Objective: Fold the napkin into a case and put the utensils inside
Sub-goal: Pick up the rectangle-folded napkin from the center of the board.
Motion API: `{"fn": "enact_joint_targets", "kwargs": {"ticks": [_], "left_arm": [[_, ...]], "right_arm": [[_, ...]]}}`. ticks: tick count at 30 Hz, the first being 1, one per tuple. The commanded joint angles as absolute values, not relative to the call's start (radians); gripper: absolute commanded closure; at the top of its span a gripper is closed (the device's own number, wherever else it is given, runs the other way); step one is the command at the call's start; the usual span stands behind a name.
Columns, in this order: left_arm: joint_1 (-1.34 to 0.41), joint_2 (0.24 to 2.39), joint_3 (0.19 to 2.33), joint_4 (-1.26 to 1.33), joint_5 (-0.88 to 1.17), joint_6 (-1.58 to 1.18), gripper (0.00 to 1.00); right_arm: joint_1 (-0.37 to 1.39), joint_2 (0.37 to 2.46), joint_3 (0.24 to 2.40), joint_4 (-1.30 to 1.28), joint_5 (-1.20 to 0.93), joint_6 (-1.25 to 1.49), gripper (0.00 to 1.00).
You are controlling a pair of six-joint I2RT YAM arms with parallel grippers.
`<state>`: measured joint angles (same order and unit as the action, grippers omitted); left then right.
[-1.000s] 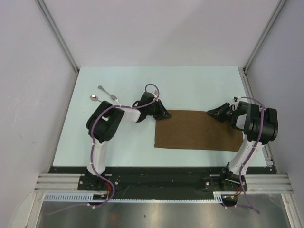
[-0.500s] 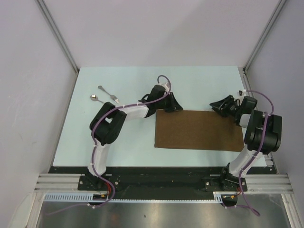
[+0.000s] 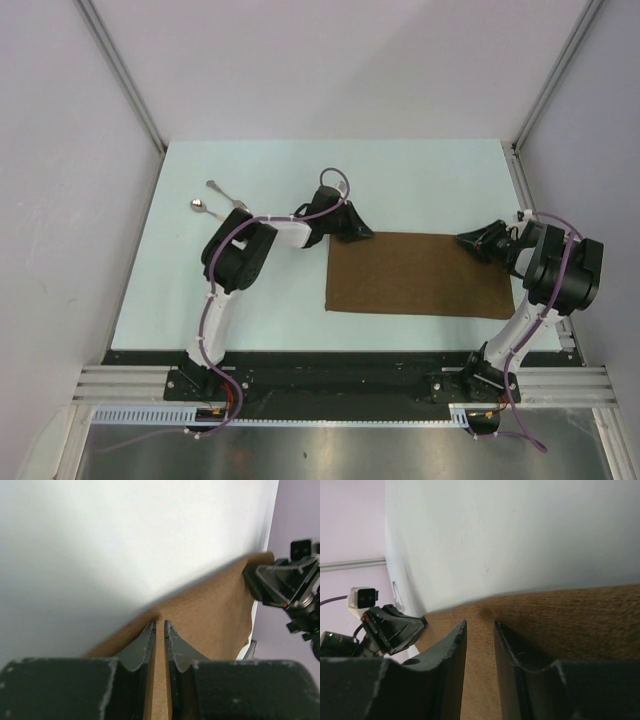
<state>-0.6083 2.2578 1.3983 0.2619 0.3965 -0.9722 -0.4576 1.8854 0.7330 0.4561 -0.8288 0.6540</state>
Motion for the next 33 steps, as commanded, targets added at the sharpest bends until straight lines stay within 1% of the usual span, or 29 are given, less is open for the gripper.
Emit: {"fn": "enact_joint_targets", "kwargs": {"ticks": [1, 9, 15, 18, 19, 21, 22, 23, 26, 28, 30, 33], "left_arm": [[-0.565, 2.24, 1.359, 0.31, 0.4, -1.003, 0.84], [-0.546, 2.21, 1.347, 0.256, 0.391, -0.976, 0.83], [-0.502, 2.181, 1.298, 0.258, 0.396, -0.968, 0.81], [-0.485, 2.183, 1.321, 0.206, 0.405, -0.934, 0.79], [-0.483, 2.18, 1.357, 0.171, 0.396, -0.866, 0.78], [-0.486, 2.154, 1.406, 0.047, 0.348, -0.793, 0.74], [-0.486, 2.137, 1.426, 0.029, 0.347, -0.755, 0.72], [-0.486, 2.119, 1.43, 0.017, 0.341, -0.744, 0.68], [-0.489, 2.057, 1.434, -0.024, 0.328, -0.733, 0.62], [-0.491, 2.023, 1.434, -0.044, 0.328, -0.721, 0.62], [-0.489, 2.004, 1.421, -0.051, 0.333, -0.736, 0.62], [-0.483, 2.002, 1.379, -0.034, 0.344, -0.747, 0.66]], "right_arm": [[-0.477, 1.936, 0.796, 0.482, -0.827, 0.627, 0.67], [-0.534, 1.987, 0.854, 0.465, -0.802, 0.646, 0.66], [-0.552, 1.967, 0.923, 0.341, -0.741, 0.561, 0.65], [-0.552, 1.954, 0.963, 0.275, -0.706, 0.519, 0.64], [-0.551, 1.945, 0.971, 0.261, -0.693, 0.511, 0.64], [-0.546, 1.921, 1.011, 0.161, -0.637, 0.471, 0.62], [-0.531, 1.88, 1.023, 0.119, -0.611, 0.454, 0.6], [-0.525, 1.856, 1.034, 0.035, -0.536, 0.433, 0.58], [-0.5, 1.757, 1.06, -0.102, -0.39, 0.381, 0.53], [-0.495, 1.718, 1.062, -0.152, -0.333, 0.37, 0.5], [-0.495, 1.666, 1.049, -0.181, -0.35, 0.367, 0.49], [-0.497, 1.612, 1.002, -0.17, -0.386, 0.348, 0.47]]}}
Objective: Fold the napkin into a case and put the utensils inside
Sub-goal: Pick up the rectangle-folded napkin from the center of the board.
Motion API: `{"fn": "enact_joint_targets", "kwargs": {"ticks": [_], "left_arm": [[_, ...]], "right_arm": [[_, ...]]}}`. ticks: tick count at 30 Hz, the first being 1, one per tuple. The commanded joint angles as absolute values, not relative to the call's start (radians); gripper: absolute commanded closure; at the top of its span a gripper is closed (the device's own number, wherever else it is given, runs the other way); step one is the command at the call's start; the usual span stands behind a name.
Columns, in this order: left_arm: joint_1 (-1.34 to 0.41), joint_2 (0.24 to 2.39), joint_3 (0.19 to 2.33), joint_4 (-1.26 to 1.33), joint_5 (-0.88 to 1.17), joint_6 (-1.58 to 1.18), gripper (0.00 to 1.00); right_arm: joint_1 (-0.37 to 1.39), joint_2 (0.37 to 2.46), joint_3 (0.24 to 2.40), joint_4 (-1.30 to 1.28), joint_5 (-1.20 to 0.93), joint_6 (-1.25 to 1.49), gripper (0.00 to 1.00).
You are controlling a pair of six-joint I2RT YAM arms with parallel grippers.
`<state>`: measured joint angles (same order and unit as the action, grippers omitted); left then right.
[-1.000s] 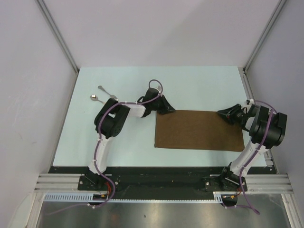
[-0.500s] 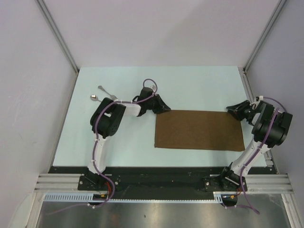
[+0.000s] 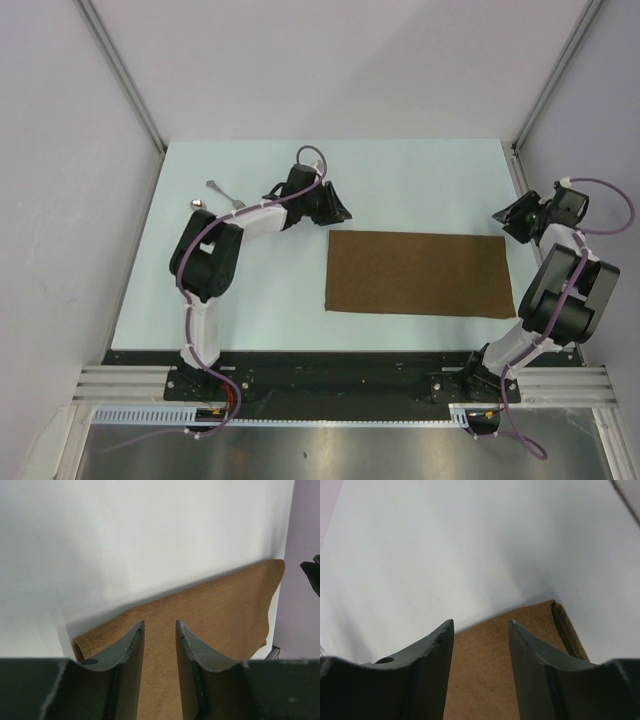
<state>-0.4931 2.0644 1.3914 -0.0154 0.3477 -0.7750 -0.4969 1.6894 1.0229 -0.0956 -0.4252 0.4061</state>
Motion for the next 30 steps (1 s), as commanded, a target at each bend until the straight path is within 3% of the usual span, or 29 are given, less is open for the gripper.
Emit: {"fn": "enact_joint_targets", "kwargs": {"ticks": [1, 5, 15, 18, 23, 30], "left_arm": [[-0.48, 2.008, 1.361, -0.028, 0.35, -0.756, 0.67], [-0.468, 2.054, 1.348, -0.012, 0.379, -0.779, 0.71], [-0.426, 2.163, 1.529, -0.366, 0.21, -0.66, 0.72], [-0.44, 2.111, 1.525, -0.379, 0.189, -0.65, 0.7], [-0.489, 1.987, 1.516, -0.403, 0.155, -0.632, 0.57], [-0.586, 1.763, 1.367, -0.339, 0.173, -0.647, 0.55]], "right_arm": [[-0.495, 1.606, 0.99, -0.163, -0.4, 0.342, 0.47], [-0.515, 1.647, 0.968, -0.104, -0.524, 0.362, 0.46], [-0.545, 1.762, 0.997, -0.11, -0.471, 0.282, 0.45], [-0.538, 1.746, 1.025, -0.152, -0.414, 0.261, 0.44], [-0.494, 1.639, 1.088, -0.339, -0.172, 0.221, 0.4], [-0.448, 1.576, 1.017, -0.492, 0.04, 0.121, 0.33]]}}
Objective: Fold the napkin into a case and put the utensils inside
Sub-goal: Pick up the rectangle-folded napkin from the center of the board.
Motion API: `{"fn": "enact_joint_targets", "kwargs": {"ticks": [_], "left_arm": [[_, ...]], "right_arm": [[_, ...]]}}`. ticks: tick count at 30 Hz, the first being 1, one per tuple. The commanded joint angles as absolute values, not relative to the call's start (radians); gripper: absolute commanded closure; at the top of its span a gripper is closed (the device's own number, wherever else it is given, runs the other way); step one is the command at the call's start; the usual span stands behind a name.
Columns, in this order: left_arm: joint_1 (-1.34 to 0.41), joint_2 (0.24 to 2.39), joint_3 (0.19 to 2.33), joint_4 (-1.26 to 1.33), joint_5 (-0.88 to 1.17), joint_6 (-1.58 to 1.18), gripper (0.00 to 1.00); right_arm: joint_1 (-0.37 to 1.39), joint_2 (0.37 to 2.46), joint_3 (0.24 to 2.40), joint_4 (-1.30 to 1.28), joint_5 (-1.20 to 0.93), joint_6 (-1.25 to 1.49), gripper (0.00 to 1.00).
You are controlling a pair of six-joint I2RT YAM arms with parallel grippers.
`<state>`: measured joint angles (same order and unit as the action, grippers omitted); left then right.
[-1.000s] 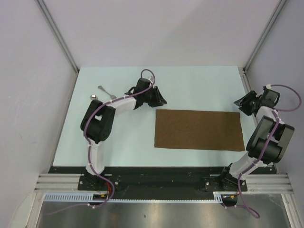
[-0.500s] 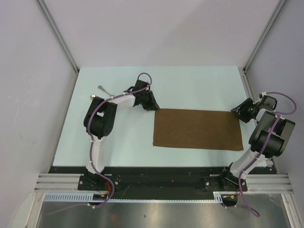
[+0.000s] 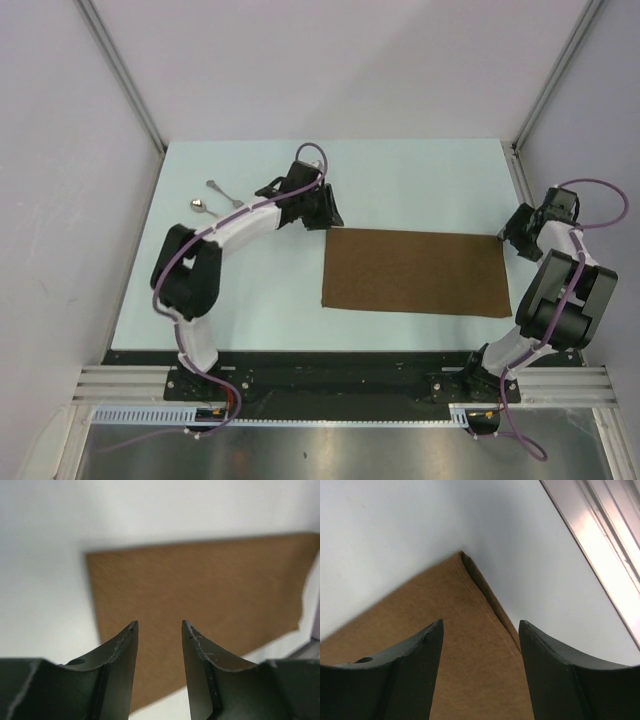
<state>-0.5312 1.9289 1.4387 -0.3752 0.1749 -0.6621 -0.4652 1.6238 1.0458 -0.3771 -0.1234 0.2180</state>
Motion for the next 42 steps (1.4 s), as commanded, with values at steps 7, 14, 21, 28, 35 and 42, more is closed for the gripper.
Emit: {"fn": "enact_joint_targets", "kwargs": {"ticks": [7, 14, 21, 28, 35, 42], "left_arm": [[-0.676, 1.645, 1.249, -0.373, 0.193, -0.652, 0.56], [-0.719, 1.569, 1.226, -0.405, 0.199, -0.644, 0.57], [-0.718, 1.537, 1.238, -0.423, 0.219, -0.621, 0.57], [-0.71, 1.536, 1.255, -0.426, 0.247, -0.614, 0.57], [-0.701, 1.548, 1.276, -0.413, 0.284, -0.626, 0.57], [-0.692, 1.522, 1.246, -0.403, 0.291, -0.632, 0.57]], "right_arm": [[-0.422, 1.595, 0.979, -0.465, -0.061, -0.034, 0.4], [-0.442, 1.595, 0.966, -0.469, -0.095, -0.052, 0.43], [-0.443, 1.658, 0.97, -0.471, -0.104, -0.058, 0.46], [-0.419, 1.738, 0.982, -0.482, -0.029, -0.057, 0.48], [-0.357, 1.784, 0.979, -0.483, 0.146, -0.031, 0.65], [-0.339, 1.779, 0.976, -0.482, 0.153, -0.037, 0.89]]}}
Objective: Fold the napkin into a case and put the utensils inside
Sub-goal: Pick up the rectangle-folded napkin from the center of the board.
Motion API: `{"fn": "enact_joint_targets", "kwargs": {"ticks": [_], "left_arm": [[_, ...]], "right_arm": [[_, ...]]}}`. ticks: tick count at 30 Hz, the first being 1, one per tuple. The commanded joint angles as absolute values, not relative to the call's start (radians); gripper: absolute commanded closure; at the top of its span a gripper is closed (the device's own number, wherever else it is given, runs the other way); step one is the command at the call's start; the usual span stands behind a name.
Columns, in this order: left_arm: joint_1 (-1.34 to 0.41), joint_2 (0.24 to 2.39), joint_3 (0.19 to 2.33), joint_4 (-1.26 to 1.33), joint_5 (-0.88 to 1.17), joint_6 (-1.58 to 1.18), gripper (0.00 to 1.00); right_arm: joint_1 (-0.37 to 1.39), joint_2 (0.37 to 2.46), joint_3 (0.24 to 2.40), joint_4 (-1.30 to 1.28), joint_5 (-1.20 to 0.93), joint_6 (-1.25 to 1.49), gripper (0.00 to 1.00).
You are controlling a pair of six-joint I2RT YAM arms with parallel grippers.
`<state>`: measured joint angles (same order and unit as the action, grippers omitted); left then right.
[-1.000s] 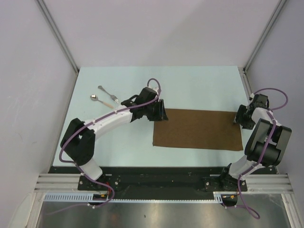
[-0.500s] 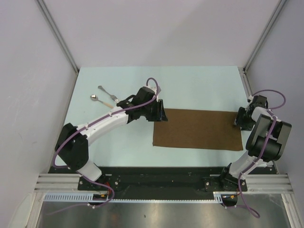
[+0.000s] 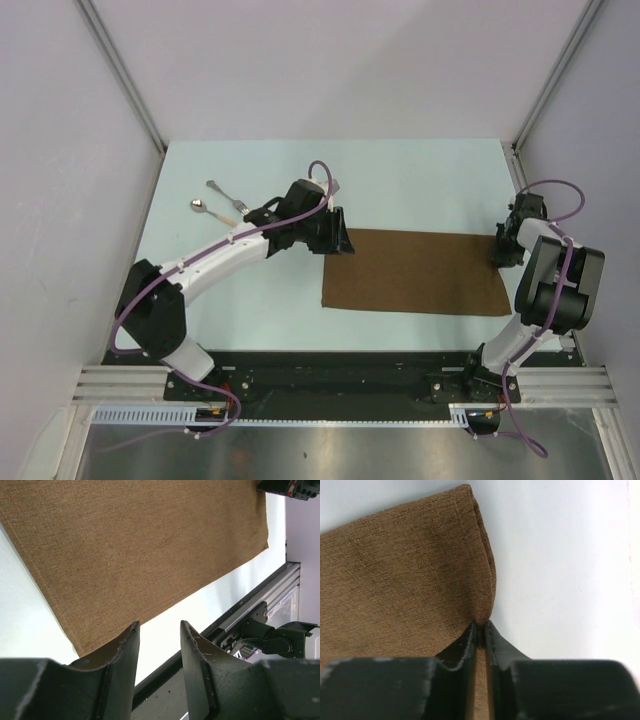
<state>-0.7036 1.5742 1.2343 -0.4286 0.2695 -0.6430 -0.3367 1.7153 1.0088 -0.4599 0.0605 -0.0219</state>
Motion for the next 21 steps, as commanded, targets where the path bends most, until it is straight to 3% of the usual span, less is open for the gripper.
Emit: {"fn": "enact_joint_targets", "kwargs": {"ticks": [1, 3, 12, 21], "left_arm": [[-0.689, 1.517, 1.246, -0.4, 0.293, -0.63, 0.57], [-0.686, 1.516, 1.241, -0.4, 0.29, -0.627, 0.57], [-0.663, 1.508, 1.12, -0.304, 0.261, -0.667, 0.58], [-0.632, 1.454, 1.057, -0.278, 0.232, -0.644, 0.57]], "right_arm": [[-0.336, 1.775, 0.976, -0.482, 0.155, -0.038, 0.92], [-0.324, 1.744, 0.979, -0.48, 0.178, -0.032, 1.0], [-0.203, 1.615, 1.025, -0.56, 0.336, 0.063, 1.0], [0.057, 1.563, 1.135, -0.727, 0.402, 0.182, 1.0]]}}
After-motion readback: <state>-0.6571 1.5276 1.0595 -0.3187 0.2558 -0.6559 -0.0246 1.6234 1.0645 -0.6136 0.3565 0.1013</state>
